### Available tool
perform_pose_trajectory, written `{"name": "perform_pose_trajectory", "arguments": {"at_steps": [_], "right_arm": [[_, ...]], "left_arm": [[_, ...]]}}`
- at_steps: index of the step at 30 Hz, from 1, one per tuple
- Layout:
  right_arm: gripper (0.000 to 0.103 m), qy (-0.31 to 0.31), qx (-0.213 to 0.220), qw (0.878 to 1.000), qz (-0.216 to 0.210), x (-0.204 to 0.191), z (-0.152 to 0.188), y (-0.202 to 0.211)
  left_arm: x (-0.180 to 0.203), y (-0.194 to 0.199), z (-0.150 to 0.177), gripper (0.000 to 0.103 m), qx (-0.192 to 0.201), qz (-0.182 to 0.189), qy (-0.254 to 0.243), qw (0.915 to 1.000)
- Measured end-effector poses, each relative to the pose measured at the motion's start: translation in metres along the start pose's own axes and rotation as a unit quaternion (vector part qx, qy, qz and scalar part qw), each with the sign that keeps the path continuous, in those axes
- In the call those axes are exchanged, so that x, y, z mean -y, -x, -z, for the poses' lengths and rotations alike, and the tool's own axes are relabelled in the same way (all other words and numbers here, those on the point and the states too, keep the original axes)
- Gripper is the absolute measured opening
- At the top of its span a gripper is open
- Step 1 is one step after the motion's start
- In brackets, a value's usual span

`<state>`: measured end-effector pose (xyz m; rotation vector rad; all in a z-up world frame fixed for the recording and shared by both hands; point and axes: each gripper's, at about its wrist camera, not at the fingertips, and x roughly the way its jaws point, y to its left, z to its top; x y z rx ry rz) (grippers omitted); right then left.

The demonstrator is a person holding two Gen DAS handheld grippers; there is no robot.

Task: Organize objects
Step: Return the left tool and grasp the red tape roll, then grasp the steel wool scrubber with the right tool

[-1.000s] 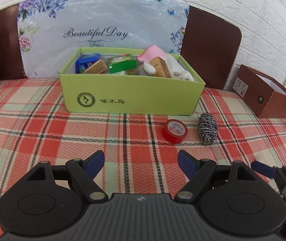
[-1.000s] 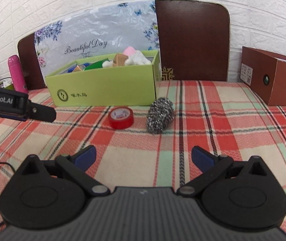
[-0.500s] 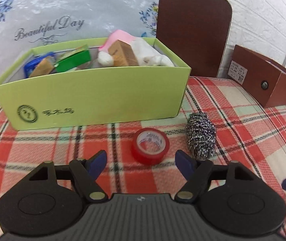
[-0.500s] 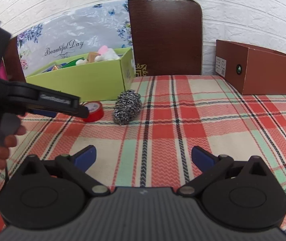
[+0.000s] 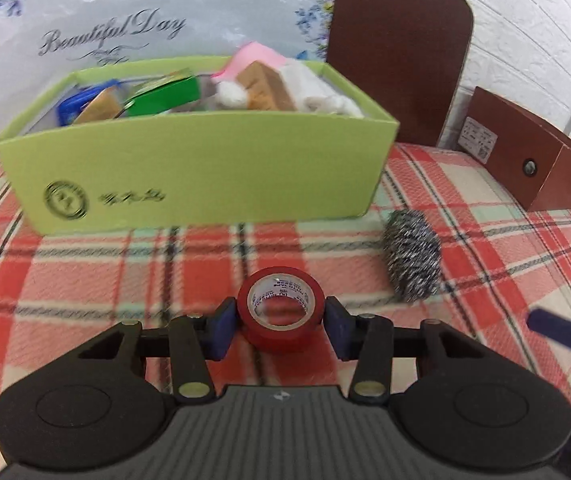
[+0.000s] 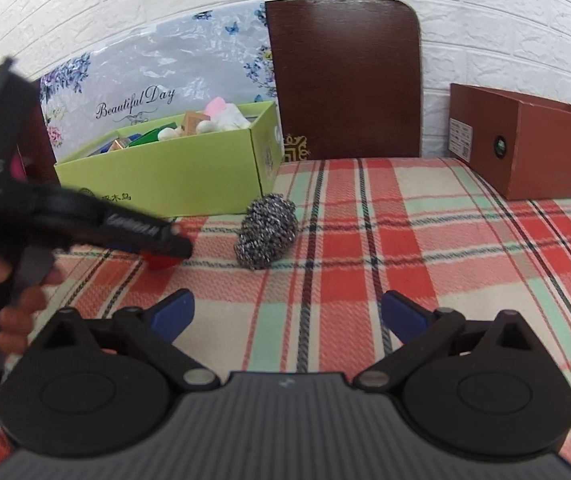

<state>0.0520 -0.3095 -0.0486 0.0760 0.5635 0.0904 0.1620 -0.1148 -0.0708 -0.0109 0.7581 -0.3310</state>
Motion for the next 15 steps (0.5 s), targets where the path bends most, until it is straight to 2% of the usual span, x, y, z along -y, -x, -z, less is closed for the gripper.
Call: {"name": "perform_pose_trajectory", "arguments": {"at_steps": [5, 7, 11, 12, 13, 14, 15], "right_arm": [[0.080, 0.001, -0.007, 1.000, -0.003, -0.004, -0.017, -0.032], [0.069, -0.001, -0.009, 1.000, -0.002, -0.005, -0.024, -0.044], [0.061, -0.002, -0.017, 1.000, 0.000, -0.008, -0.035, -0.067], [0.056, -0.001, -0.017, 1.000, 0.000, -0.009, -0.037, -0.071], [0.042, 0.000, -0.019, 1.000, -0.001, -0.010, -0.039, -0.075], [0.036, 0.001, -0.025, 1.000, -0.004, -0.011, -0.039, -0.078], [0.035, 0.001, -0.027, 1.000, -0.011, -0.012, -0.039, -0.078]], "left_arm": [[-0.013, 0.017, 0.013, 0.049, 0.001, -0.003, 0.011, 0.9999], [-0.016, 0.022, 0.018, 0.049, 0.002, -0.001, 0.014, 0.9999], [-0.017, 0.026, 0.024, 0.049, 0.002, -0.004, 0.015, 0.9999], [-0.017, 0.027, 0.024, 0.049, 0.001, -0.004, 0.015, 0.9999], [-0.018, 0.028, 0.024, 0.049, 0.000, -0.004, 0.015, 0.9999], [-0.019, 0.029, 0.024, 0.049, -0.002, -0.002, 0.014, 0.9999], [-0.019, 0.032, 0.025, 0.049, -0.004, 0.000, 0.012, 0.9999]]}}
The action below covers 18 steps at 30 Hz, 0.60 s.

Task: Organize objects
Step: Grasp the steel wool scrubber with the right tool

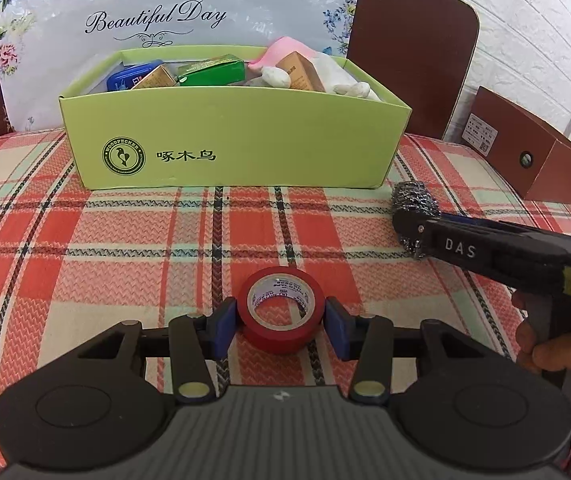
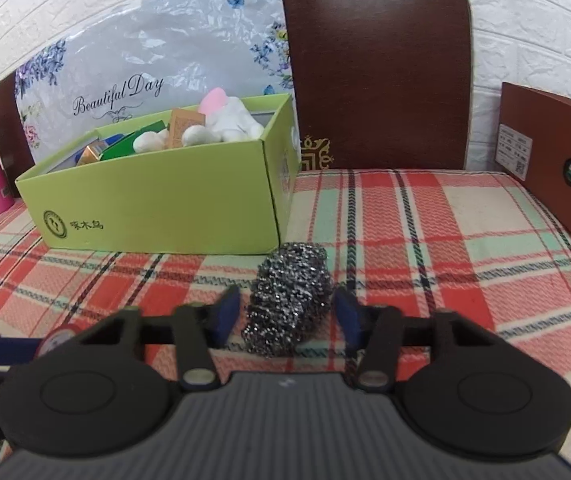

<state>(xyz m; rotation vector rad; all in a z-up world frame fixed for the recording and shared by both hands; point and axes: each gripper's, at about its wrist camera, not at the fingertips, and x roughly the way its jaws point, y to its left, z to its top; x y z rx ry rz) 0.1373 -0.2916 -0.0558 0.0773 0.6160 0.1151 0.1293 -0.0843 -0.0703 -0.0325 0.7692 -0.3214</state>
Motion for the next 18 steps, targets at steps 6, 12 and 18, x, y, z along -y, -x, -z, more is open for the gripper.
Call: {"name": "perform_pose_trajectory", "arguments": {"at_steps": [6, 12, 18], "right_arm": [[0.034, 0.038, -0.002, 0.998, -0.058, -0.019, 0.023, 0.046], [0.034, 0.034, -0.022, 0.994, -0.096, -0.034, 0.059, 0.090], [0.042, 0.060, -0.012, 0.995, -0.082, -0.050, 0.072, 0.107]], "left_arm": [[-0.005, 0.022, 0.020, 0.049, -0.017, -0.008, -0.024, 0.9995], [-0.014, 0.048, 0.045, 0.049, -0.020, -0.019, -0.022, 0.9994], [-0.016, 0.048, 0.048, 0.060, -0.006, -0.038, -0.011, 0.9992]]}}
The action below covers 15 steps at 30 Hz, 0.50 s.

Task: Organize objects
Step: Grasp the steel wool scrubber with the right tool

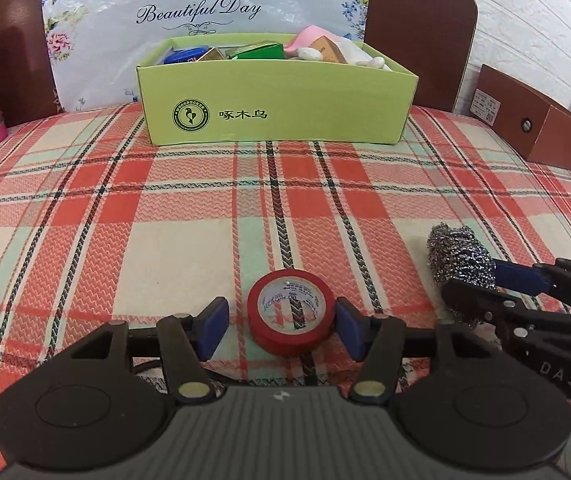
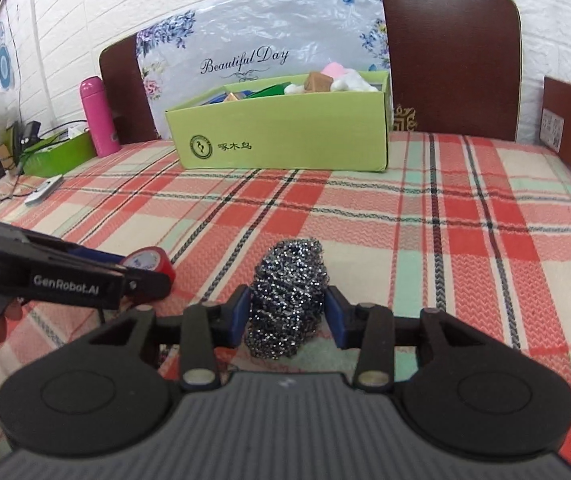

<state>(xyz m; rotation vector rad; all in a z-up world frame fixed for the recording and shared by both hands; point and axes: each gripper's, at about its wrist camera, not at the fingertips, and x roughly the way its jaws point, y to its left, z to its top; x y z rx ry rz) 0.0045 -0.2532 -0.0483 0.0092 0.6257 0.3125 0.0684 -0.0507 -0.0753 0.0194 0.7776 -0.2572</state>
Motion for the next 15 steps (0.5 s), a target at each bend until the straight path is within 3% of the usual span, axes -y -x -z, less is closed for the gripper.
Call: {"name": "perform_pose_trajectory", "arguments": {"at_steps": [7, 9, 15], "right_arm": [[0.042, 0.008, -0.003, 1.000, 0.008, -0.007, -0.002, 0.000], [0.039, 0.007, -0.007, 1.000, 0.011, -0.007, -0.003, -0.003], [0.035, 0.012, -0.013, 1.000, -0.004, -0.013, -0.007, 0.001]], "left_arm": [[-0.004, 0.000, 0.001, 0.059, 0.007, 0.009, 0.009, 0.9999], [-0.004, 0.000, 0.000, 0.049, 0.009, 0.018, 0.007, 0.9998], [-0.008, 0.007, -0.004, 0.049, 0.013, 0.038, 0.015, 0.9991]]}}
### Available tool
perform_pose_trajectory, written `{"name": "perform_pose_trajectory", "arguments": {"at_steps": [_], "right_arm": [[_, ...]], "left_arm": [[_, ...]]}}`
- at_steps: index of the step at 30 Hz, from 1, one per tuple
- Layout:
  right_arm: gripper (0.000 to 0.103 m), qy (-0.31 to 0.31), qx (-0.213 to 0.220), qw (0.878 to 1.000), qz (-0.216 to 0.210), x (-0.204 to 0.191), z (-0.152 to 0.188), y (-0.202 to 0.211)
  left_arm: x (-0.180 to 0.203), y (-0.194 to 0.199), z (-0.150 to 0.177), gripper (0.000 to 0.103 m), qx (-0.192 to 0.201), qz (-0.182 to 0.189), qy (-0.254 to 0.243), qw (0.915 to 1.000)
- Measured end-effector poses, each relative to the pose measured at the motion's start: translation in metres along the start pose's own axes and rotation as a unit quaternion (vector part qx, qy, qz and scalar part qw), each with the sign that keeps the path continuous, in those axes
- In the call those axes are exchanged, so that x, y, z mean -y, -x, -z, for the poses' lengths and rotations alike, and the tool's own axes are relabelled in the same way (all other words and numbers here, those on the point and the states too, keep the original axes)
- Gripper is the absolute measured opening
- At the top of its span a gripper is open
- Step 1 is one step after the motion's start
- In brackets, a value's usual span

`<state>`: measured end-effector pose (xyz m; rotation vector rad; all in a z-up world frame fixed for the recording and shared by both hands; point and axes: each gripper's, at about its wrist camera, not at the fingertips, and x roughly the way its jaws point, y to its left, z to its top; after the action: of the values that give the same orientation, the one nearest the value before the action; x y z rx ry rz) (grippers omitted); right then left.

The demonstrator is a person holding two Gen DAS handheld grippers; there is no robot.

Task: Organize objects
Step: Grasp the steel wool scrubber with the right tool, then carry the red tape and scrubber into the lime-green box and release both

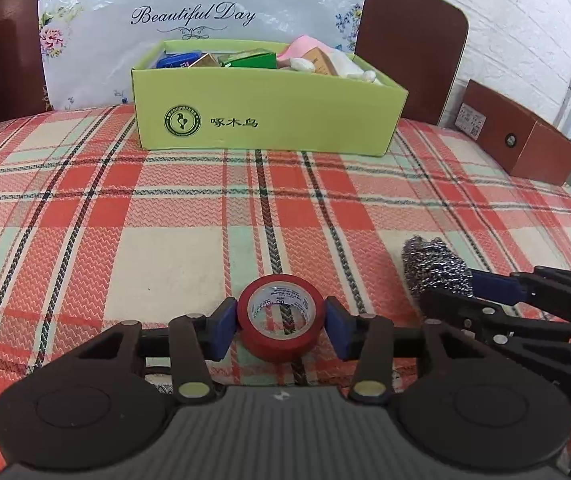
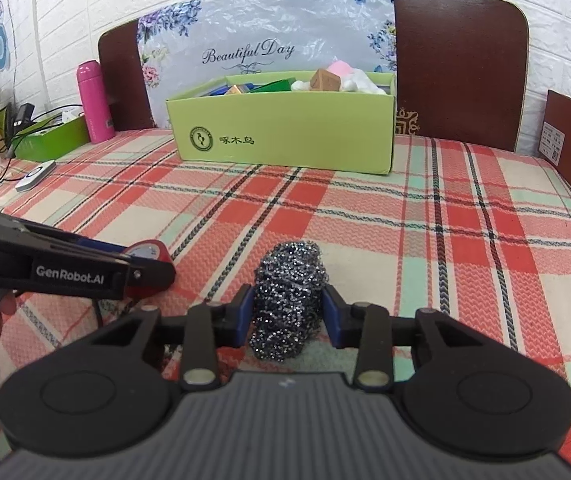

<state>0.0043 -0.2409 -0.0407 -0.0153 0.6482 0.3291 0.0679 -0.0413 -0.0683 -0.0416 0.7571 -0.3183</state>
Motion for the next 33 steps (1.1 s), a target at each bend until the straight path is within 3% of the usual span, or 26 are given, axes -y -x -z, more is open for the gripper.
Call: {"name": "perform_pose_trajectory", "arguments": {"at_steps": [8, 17, 23, 33], "right_arm": [[0.035, 0.001, 0.055, 0.998, -0.034, 0.000, -0.039, 0.016], [0.035, 0.002, 0.120, 0.992, -0.027, 0.013, -0.104, 0.006], [0.035, -0.015, 0.146, 0.989, -0.009, 0.040, -0.153, -0.023], [0.035, -0.019, 0.126, 0.990, 0.054, 0.076, -0.195, -0.106]], "left_arm": [[-0.003, 0.027, -0.038, 0.049, 0.062, 0.012, -0.009, 0.9979], [0.001, 0.033, -0.105, 0.049, 0.127, 0.012, -0.031, 0.9913], [0.002, 0.008, -0.152, 0.049, 0.131, 0.013, -0.036, 0.9907], [-0.011, -0.065, -0.196, 0.049, 0.099, -0.011, -0.026, 0.9947]]}}
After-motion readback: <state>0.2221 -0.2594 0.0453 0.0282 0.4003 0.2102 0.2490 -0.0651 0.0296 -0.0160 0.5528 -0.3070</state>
